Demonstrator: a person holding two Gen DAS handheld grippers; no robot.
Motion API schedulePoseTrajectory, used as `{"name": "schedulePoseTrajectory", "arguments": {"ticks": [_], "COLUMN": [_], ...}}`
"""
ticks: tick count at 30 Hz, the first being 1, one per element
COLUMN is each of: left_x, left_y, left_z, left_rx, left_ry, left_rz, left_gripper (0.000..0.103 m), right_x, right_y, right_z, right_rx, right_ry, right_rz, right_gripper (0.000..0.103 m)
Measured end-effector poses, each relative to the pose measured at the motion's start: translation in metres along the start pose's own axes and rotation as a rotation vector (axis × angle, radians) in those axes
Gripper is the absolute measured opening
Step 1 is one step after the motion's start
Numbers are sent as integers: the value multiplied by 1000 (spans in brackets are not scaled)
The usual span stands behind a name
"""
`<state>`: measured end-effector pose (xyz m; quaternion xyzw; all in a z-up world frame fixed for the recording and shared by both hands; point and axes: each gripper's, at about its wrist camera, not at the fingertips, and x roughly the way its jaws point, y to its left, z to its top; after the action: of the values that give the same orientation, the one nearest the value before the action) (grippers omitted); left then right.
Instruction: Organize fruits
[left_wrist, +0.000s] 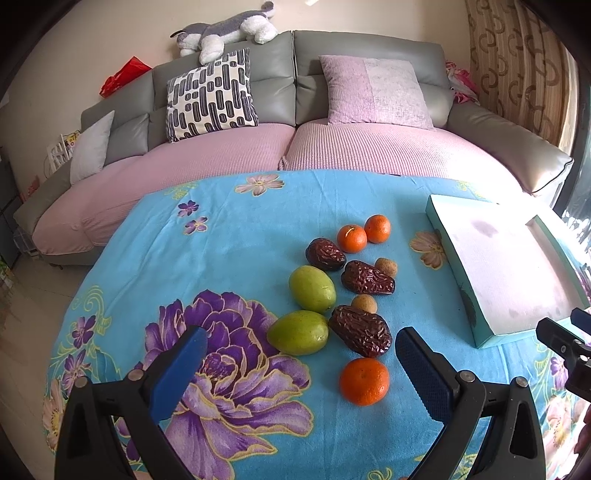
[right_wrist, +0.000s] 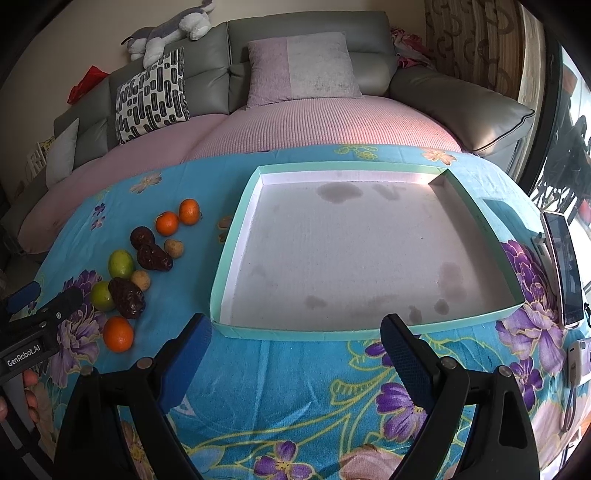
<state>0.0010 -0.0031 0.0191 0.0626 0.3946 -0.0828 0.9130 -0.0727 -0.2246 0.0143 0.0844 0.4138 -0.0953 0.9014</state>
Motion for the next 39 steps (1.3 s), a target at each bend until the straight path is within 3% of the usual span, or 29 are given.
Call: {"name": "schedulePoseTrajectory", "arguments": {"ticks": [6, 13, 16, 21, 25, 31, 37, 39], "left_x": [9, 3, -1, 4, 6, 14, 46, 55], "left_y": [23, 50, 59, 70, 71, 71, 78, 83], "left_z": [6, 13, 17, 23, 31, 42, 20, 11], "left_rx": [-94, -157, -161, -202, -202, -206, -254, -270], "left_ry": [10, -58, -91, -52, -33, -18, 79, 107], "left_rz": [-41, -3, 19, -59, -15, -36, -76, -70], "left_gripper": [103, 103, 103, 103, 103, 103, 101, 95], "right_x": [2, 5, 12, 20, 25, 29, 41, 46], "right_y": [14, 44, 57, 75, 86, 102, 120, 125], "right_z": [5, 10, 11, 10, 10, 7, -1, -5], "right_rx": [-3, -49, -71, -101, -119, -155, -207, -223], "right_ry": [-46, -103, -83, -65, -54, -42, 9, 30], "right_rz": [72, 164, 184, 215, 220, 239, 250, 250], "right_gripper": [93, 93, 93, 93, 93, 93, 88, 87]}}
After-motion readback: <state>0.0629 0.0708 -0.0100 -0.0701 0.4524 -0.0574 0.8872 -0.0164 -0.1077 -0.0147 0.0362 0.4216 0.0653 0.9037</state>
